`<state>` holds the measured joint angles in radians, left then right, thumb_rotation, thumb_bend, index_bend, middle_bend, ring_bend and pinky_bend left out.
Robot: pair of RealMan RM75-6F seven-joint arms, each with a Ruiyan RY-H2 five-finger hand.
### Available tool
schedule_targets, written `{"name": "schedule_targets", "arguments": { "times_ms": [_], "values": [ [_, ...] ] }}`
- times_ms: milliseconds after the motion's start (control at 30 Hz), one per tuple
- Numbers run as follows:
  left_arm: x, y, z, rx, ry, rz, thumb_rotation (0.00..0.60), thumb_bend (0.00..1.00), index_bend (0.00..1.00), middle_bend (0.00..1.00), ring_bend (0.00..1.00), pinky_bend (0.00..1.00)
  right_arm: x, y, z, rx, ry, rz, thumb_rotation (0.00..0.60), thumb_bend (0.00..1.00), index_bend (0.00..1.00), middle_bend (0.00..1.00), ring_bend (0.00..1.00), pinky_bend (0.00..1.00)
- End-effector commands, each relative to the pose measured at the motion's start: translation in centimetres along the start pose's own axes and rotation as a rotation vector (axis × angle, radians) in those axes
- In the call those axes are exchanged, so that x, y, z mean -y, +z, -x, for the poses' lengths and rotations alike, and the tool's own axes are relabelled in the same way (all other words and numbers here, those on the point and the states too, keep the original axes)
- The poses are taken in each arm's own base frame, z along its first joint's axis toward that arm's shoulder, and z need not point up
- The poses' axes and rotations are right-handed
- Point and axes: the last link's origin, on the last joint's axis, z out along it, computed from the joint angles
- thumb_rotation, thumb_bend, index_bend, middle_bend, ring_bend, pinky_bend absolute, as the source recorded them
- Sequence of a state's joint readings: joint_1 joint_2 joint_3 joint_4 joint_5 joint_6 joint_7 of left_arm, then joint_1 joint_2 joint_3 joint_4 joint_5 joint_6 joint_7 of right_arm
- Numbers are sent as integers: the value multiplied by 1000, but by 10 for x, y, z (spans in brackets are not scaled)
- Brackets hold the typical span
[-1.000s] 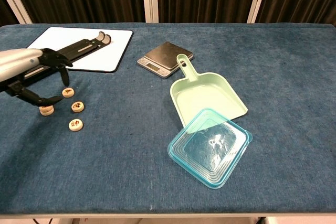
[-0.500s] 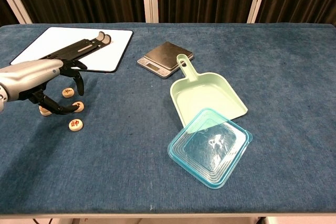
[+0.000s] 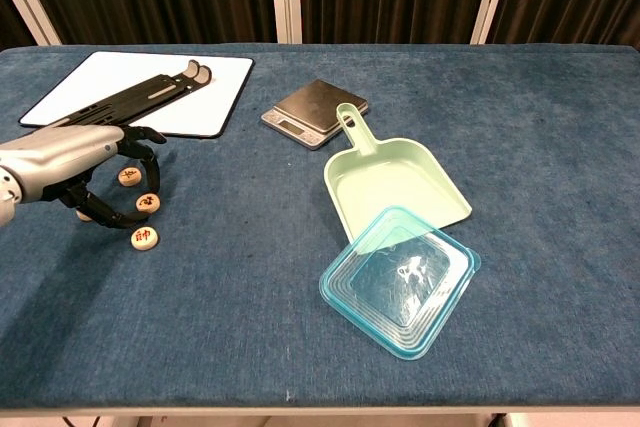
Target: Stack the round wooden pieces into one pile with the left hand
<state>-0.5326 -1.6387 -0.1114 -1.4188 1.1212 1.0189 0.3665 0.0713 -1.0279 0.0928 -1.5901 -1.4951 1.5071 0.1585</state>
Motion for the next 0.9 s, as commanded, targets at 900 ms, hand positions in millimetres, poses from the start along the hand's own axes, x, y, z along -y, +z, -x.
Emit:
{"name": "schedule_targets", "arguments": {
  "times_ms": [900],
  "values": [
    [37, -34, -19, -37, -44, -62, 582, 358, 535, 53, 0, 18, 3, 2, 1, 2, 1, -10, 600, 31, 0, 21, 0, 30]
  ]
}}
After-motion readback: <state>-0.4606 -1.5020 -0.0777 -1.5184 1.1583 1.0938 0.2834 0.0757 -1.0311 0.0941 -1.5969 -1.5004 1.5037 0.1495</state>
